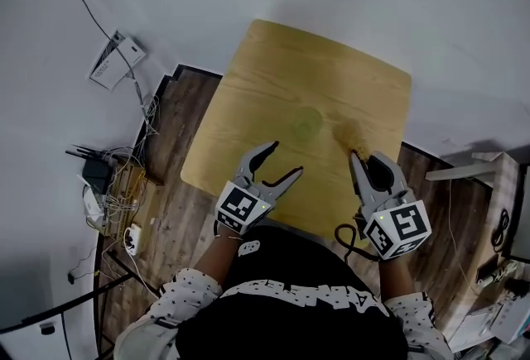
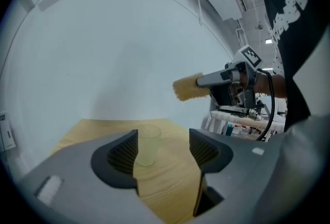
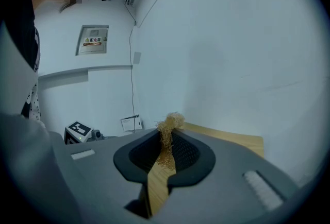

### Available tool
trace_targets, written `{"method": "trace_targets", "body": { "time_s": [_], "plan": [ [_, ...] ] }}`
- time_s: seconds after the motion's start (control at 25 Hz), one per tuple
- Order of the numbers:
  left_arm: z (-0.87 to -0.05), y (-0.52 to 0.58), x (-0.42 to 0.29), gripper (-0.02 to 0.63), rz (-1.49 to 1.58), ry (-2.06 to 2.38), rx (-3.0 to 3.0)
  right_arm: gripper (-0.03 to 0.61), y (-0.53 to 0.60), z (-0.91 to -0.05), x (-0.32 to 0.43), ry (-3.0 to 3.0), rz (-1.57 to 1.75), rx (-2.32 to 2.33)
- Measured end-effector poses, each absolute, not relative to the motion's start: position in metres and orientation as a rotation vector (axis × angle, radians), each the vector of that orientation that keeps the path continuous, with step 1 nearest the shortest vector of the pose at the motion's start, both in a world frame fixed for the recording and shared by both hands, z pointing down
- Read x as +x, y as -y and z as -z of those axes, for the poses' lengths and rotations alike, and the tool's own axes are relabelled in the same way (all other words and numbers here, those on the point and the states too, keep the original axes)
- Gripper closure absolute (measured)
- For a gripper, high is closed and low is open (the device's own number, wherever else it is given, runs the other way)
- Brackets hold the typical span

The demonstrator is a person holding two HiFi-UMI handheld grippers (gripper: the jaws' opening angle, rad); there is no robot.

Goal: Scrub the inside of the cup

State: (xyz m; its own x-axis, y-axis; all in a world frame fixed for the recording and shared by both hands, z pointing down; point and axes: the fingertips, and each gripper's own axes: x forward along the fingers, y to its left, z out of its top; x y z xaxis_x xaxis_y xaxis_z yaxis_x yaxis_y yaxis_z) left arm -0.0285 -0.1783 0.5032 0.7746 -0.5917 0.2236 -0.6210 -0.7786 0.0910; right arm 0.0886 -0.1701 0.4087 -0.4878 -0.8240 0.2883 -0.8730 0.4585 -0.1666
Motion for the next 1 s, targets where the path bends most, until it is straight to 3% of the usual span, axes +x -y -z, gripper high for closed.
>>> {"method": "trace_targets", "body": {
  "time_s": [1.0],
  "plan": [
    [-0.579,0.241,0.005,0.244,-0.471,0.891,2.757,0.515,0.197,-0.428,0.108,2.439,-0.56,1.548]
  ]
}}
